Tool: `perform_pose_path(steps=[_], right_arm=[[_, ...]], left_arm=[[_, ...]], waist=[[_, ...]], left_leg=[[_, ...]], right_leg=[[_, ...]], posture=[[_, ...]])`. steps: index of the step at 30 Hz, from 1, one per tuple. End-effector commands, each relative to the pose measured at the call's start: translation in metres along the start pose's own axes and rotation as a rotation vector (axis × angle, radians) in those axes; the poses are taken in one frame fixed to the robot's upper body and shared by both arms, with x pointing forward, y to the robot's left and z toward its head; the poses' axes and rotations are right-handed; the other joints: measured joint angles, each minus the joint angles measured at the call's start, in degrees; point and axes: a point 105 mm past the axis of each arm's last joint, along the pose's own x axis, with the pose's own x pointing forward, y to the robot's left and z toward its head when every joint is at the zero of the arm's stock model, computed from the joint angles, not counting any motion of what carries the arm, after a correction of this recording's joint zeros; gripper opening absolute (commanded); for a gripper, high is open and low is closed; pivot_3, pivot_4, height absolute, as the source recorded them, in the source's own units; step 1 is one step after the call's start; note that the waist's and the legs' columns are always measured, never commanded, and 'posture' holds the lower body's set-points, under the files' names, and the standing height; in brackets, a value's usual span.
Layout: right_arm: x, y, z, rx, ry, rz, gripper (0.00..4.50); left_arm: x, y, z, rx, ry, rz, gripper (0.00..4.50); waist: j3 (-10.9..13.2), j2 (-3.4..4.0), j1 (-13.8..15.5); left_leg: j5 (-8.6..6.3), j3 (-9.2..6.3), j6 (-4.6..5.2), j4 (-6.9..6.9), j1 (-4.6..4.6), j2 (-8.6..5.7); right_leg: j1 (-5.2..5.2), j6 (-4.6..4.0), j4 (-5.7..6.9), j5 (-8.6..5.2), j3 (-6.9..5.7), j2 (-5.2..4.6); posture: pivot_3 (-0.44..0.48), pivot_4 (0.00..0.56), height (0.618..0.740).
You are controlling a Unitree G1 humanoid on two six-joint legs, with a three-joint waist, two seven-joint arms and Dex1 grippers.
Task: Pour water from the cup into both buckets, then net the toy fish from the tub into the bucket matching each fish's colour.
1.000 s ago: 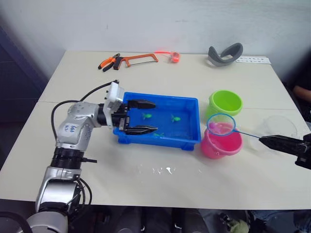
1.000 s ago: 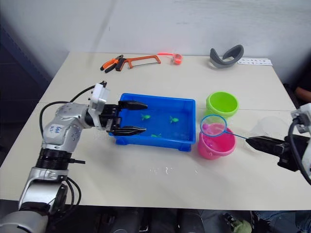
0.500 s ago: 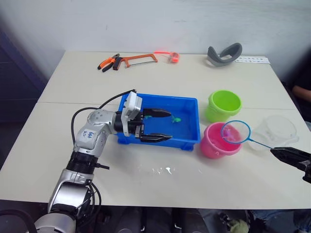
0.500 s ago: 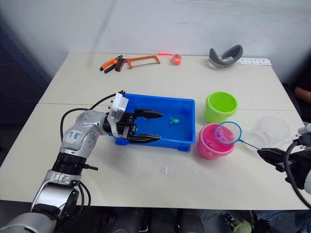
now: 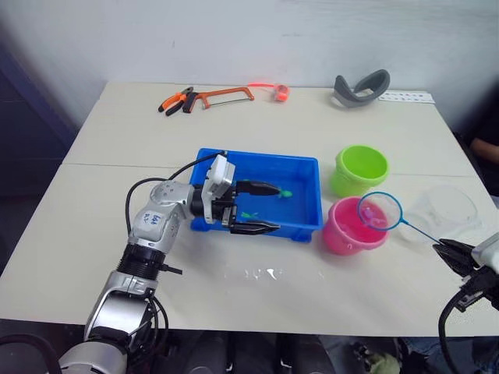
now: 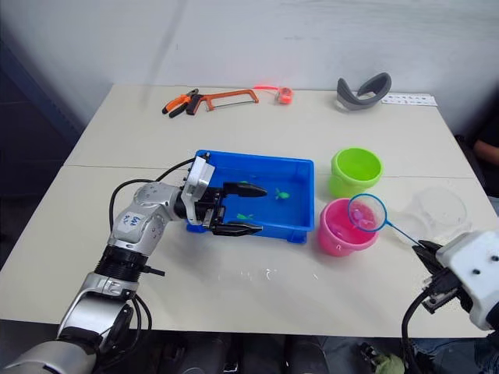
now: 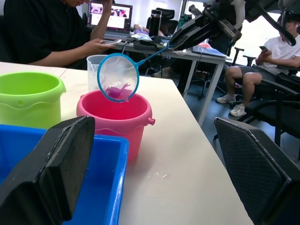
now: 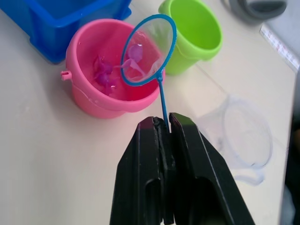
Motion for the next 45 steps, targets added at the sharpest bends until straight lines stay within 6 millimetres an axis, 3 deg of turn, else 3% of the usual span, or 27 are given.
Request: perform_pose_path(steps=[1, 6, 10, 15, 19, 23, 25, 27, 34, 37, 40, 45], right_arm=[[0.001, 0.01, -0.004, -0.349, -0.084, -0.042, 0.0], [0.006, 0.021, -0.014, -0.697, -0.141, -0.056, 0.0], [0.013, 0.018, -0.027, -0.938, -0.15, -0.129, 0.0], [0.016, 0.011, -0.031, -1.085, -0.159, -0.233, 0.0], [0.015, 0.008, -0.027, -1.024, -0.194, -0.28, 0.0], [0.021, 0.014, -0.008, -0.589, -0.305, -0.224, 0.0], [0.025, 0.019, 0.003, -0.303, -0.36, -0.148, 0.0], [0.03, 0.027, 0.015, -0.146, -0.387, -0.036, 0.0], [0.053, 0.03, 0.045, 0.118, -0.346, 0.219, 0.0], [0.073, 0.028, 0.059, 0.178, -0.279, 0.304, 0.0], [0.091, 0.02, 0.074, 0.143, -0.257, 0.295, 0.0], [0.124, 0.019, 0.087, -0.256, -0.233, 0.254, 0.0]], left_arm=[[0.004, 0.002, 0.006, 0.031, -0.02, -0.011, 4.42], [0.003, 0.004, 0.006, 0.034, -0.026, 0.0, 4.42], [0.002, 0.003, 0.005, 0.031, -0.033, 0.011, 4.42], [0.0, 0.0, 0.004, 0.025, -0.04, 0.014, 4.42], [-0.002, -0.001, 0.005, 0.026, -0.043, 0.021, 4.42], [-0.013, 0.0, 0.007, 0.031, -0.076, 0.051, 4.42], [-0.027, 0.002, 0.007, 0.037, -0.104, 0.092, 4.42], [-0.041, 0.005, 0.008, 0.05, -0.119, 0.14, 4.42], [-0.093, 0.009, 0.02, 0.1, -0.132, 0.355, 4.42], [-0.12, 0.005, 0.018, 0.122, -0.098, 0.475, 4.42], [-0.134, -0.003, 0.016, 0.131, -0.064, 0.547, 4.42], [-0.151, -0.014, 0.011, 0.131, 0.01, 0.627, 4.42]], waist=[[0.0, 0.0, -0.1], [0.0, 0.0, -0.6], [0.0, 0.0, -0.6], [0.0, 0.02, -0.7], [0.0, 0.02, -0.7], [0.0, 0.03, -0.8], [0.0, 0.04, -0.9], [0.0, 0.05, -1.0], [0.0, 0.05, -0.8], [0.0, 0.05, -1.0], [0.0, 0.05, -1.1], [0.0, 0.05, -0.8]], left_leg=[[0.0, 0.04, 0.0, 0.01, 0.04, 0.0], [0.02, 0.08, -0.07, 0.01, 0.17, 0.03], [0.03, 0.15, -0.07, 0.01, 0.19, 0.03], [0.05, 0.17, -0.12, 0.01, 0.22, 0.06], [0.05, 0.16, -0.16, 0.01, 0.22, 0.11], [0.06, 0.15, -0.16, 0.02, 0.27, 0.14], [0.06, 0.13, -0.17, 0.03, 0.28, 0.19], [0.06, 0.12, -0.17, 0.05, 0.3, 0.22], [0.05, 0.02, -0.06, 0.1, 0.27, 0.09], [0.04, -0.04, -0.05, 0.1, 0.24, 0.09], [0.03, -0.04, -0.06, 0.06, 0.21, 0.1], [0.02, -0.08, -0.06, 0.07, 0.01, 0.07]], right_leg=[[0.01, 0.02, 0.02, 0.01, 0.08, 0.02], [0.03, 0.02, 0.06, 0.01, 0.21, 0.12], [0.03, 0.02, 0.07, 0.01, 0.27, 0.13], [0.01, 0.0, 0.06, 0.0, 0.32, 0.15], [0.02, -0.03, 0.07, -0.01, 0.32, 0.21], [0.05, -0.04, 0.08, -0.02, 0.33, 0.23], [0.06, -0.08, 0.19, -0.02, 0.31, 0.26], [0.07, -0.11, 0.23, -0.02, 0.32, 0.25], [0.06, -0.14, 0.28, -0.03, 0.19, -0.36], [0.07, -0.15, 0.26, -0.03, 0.09, -0.4], [0.04, -0.16, 0.23, -0.04, 0.01, -0.43], [-0.07, -0.16, 0.13, -0.04, -0.1, -0.44]], posture=[[0.0, 0.15, 0.74], [0.0, 0.15, 0.74], [0.0, 0.15, 0.74], [0.0, 0.15, 0.74], [0.0, 0.15, 0.74], [0.0, 0.15, 0.74], [0.0, 0.15, 0.74], [0.0, 0.15, 0.74], [0.0, 0.15, 0.74], [0.0, 0.15, 0.74], [0.0, 0.15, 0.74], [0.0, 0.15, 0.74]])
